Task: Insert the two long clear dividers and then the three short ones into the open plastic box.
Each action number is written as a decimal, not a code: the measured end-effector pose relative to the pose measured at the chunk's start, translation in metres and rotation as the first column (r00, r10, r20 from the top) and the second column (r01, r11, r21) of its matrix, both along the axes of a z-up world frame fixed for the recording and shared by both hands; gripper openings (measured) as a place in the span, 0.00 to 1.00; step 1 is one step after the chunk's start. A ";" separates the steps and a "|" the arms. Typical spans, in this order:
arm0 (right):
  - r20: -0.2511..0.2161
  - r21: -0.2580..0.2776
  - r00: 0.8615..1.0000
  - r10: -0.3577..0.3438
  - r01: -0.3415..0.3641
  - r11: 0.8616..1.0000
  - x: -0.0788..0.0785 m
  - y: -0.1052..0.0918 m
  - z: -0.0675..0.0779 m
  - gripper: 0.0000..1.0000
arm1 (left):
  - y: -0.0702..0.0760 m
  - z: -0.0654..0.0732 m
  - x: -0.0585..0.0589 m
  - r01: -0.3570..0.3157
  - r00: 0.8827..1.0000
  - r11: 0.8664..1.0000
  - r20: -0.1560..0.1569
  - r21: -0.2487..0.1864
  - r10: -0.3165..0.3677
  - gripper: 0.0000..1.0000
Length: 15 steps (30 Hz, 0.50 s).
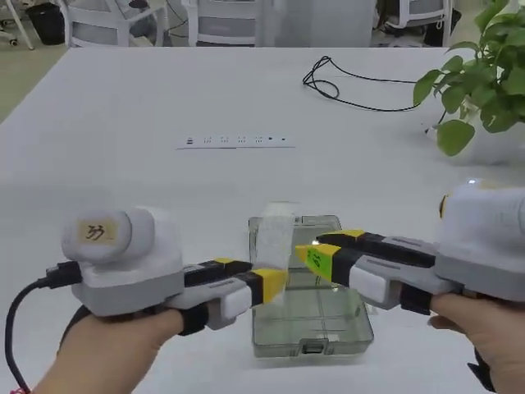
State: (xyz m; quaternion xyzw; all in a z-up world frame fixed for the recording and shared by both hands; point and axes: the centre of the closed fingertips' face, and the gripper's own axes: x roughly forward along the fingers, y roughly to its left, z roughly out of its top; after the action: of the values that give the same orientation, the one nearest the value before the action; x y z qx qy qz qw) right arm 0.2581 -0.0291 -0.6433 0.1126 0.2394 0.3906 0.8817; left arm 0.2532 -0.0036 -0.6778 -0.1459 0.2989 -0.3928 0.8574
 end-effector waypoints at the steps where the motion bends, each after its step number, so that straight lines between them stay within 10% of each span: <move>1: -0.006 0.007 1.000 -0.008 0.008 1.000 0.000 0.001 0.000 0.21 | -0.002 0.001 -0.001 0.005 1.000 1.000 0.006 0.003 -0.005 0.30; 15: -0.105 0.028 0.990 -0.094 0.098 0.995 0.002 0.000 -0.012 0.08 | -0.012 0.009 -0.003 0.041 0.997 0.998 0.066 0.041 -0.043 0.30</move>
State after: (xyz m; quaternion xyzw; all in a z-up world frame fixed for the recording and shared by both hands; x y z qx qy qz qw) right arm 0.2604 -0.0291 -0.6549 0.1588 0.2724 0.3453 0.8839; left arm 0.2503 -0.0154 -0.6689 -0.1095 0.2808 -0.4094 0.8611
